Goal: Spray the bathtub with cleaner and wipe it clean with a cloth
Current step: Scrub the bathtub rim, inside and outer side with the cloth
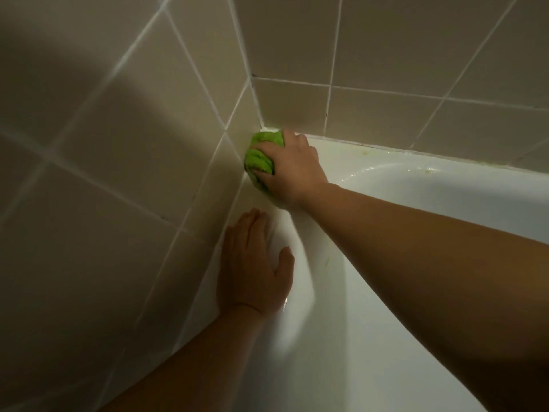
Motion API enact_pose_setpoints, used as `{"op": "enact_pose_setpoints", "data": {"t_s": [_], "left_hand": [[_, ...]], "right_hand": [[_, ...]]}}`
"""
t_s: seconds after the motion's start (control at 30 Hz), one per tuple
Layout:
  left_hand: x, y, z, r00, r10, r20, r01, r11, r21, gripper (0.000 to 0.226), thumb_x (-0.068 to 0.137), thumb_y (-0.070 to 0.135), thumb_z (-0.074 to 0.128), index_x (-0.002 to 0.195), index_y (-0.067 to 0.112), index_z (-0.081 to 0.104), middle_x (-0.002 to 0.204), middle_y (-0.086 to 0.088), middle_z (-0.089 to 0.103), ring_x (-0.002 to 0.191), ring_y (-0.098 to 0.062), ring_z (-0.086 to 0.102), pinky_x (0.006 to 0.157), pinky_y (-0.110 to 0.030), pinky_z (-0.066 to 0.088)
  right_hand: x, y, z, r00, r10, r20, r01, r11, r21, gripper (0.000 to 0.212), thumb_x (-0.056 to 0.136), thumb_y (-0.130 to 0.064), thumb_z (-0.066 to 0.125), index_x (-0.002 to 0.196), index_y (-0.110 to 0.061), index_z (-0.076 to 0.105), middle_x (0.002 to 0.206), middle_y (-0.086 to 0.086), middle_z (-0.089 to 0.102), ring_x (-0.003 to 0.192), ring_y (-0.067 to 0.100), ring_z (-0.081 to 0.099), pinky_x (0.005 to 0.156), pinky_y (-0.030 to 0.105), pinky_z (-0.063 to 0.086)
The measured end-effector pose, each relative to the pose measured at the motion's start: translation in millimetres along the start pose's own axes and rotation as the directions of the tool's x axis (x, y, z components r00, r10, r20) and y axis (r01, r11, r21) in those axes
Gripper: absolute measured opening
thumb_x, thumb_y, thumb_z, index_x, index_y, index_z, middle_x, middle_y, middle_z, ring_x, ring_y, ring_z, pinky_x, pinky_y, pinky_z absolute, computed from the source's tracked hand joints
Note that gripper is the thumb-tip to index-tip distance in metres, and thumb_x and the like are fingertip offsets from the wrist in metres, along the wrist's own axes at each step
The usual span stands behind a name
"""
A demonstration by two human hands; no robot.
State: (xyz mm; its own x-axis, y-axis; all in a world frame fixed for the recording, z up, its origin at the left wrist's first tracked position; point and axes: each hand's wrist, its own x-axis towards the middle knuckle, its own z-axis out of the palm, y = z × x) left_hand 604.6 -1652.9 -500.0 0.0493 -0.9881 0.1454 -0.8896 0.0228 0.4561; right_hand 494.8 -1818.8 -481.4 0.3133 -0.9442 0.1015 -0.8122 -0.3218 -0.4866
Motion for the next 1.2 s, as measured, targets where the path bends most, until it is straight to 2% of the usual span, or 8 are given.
{"op": "enact_pose_setpoints", "data": {"t_s": [0.1, 0.23, 0.43, 0.67, 0.87, 1.0, 1.1, 1.2], "left_hand": [[2, 1, 0, 1.0, -0.002, -0.003, 0.002, 1.0, 0.007, 0.072, 0.081, 0.041, 0.054, 0.141, 0.001, 0.056, 0.145, -0.016, 0.055, 0.134, -0.036, 0.049, 0.111, -0.054, 0.042], [6, 5, 0, 0.999, -0.031, 0.011, 0.03, 0.999, 0.019, 0.074, 0.077, 0.042, 0.058, 0.141, 0.004, 0.056, 0.146, -0.013, 0.054, 0.135, -0.032, 0.047, 0.112, -0.053, 0.042], [15, 8, 2, 0.999, -0.043, 0.025, 0.043, 0.999, 0.0, 0.077, 0.076, 0.042, 0.059, 0.144, 0.005, 0.055, 0.147, -0.011, 0.053, 0.135, -0.031, 0.047, 0.112, -0.054, 0.042], [25, 11, 6, 1.0, -0.002, 0.027, 0.001, 0.999, 0.048, 0.076, 0.072, 0.04, 0.068, 0.138, 0.004, 0.059, 0.143, -0.015, 0.055, 0.132, -0.035, 0.048, 0.11, -0.057, 0.042], [39, 13, 11, 0.997, 0.041, 0.062, -0.048, 0.994, 0.103, 0.08, 0.074, 0.054, 0.057, 0.138, 0.006, 0.059, 0.144, -0.018, 0.054, 0.133, -0.034, 0.046, 0.113, -0.054, 0.039], [45, 14, 15, 0.995, 0.077, 0.063, -0.085, 0.987, 0.137, 0.083, 0.073, 0.059, 0.056, 0.136, 0.005, 0.06, 0.143, -0.018, 0.055, 0.132, -0.033, 0.046, 0.108, -0.061, 0.042], [48, 18, 18, 0.99, 0.065, 0.123, -0.084, 0.983, 0.163, 0.089, 0.074, 0.063, 0.051, 0.146, 0.009, 0.052, 0.153, -0.013, 0.047, 0.145, -0.029, 0.039, 0.12, -0.058, 0.028], [54, 21, 21, 0.987, 0.058, 0.153, -0.085, 0.98, 0.178, 0.094, 0.077, 0.066, 0.044, 0.153, 0.012, 0.043, 0.161, -0.008, 0.039, 0.152, -0.024, 0.029, 0.123, -0.053, 0.016]], "right_hand": [[0, 9, -8, 1.0, -0.007, 0.006, 0.008, 0.998, -0.062, 0.049, 0.089, -0.056, 0.06, 0.136, -0.044, 0.057, 0.127, 0.007, 0.046, 0.115, 0.033, 0.045, 0.098, 0.042, 0.039], [-16, 30, -22, 0.977, 0.188, -0.1, -0.2, 0.971, -0.133, 0.047, 0.085, -0.056, 0.059, 0.128, -0.039, 0.062, 0.125, 0.007, 0.045, 0.112, 0.032, 0.045, 0.097, 0.043, 0.038], [-32, 14, -11, 0.999, -0.04, -0.003, 0.04, 0.991, -0.13, 0.047, 0.086, -0.06, 0.059, 0.129, -0.042, 0.06, 0.115, 0.004, 0.047, 0.104, 0.029, 0.046, 0.091, 0.043, 0.041], [-48, 44, -26, 0.966, 0.2, -0.164, -0.22, 0.968, -0.12, 0.046, 0.086, -0.053, 0.063, 0.128, -0.036, 0.065, 0.118, 0.01, 0.05, 0.103, 0.034, 0.048, 0.09, 0.042, 0.041], [-40, 41, -32, 1.0, 0.013, 0.007, -0.012, 0.995, -0.1, 0.051, 0.085, -0.053, 0.066, 0.134, -0.04, 0.06, 0.119, 0.008, 0.049, 0.106, 0.032, 0.047, 0.093, 0.042, 0.041], [-46, 70, -40, 0.977, 0.168, -0.128, -0.182, 0.977, -0.111, 0.046, 0.087, -0.049, 0.066, 0.132, -0.038, 0.063, 0.122, 0.009, 0.048, 0.11, 0.034, 0.046, 0.095, 0.043, 0.04], [-78, 78, -31, 0.924, 0.253, -0.285, -0.29, 0.952, -0.095, 0.046, 0.086, -0.047, 0.067, 0.13, -0.031, 0.065, 0.122, 0.012, 0.051, 0.108, 0.035, 0.046, 0.094, 0.044, 0.039], [-73, 73, -30, 0.947, 0.186, -0.261, -0.224, 0.966, -0.125, 0.044, 0.086, -0.047, 0.065, 0.127, -0.03, 0.066, 0.119, 0.012, 0.052, 0.106, 0.035, 0.045, 0.093, 0.044, 0.037]]}}
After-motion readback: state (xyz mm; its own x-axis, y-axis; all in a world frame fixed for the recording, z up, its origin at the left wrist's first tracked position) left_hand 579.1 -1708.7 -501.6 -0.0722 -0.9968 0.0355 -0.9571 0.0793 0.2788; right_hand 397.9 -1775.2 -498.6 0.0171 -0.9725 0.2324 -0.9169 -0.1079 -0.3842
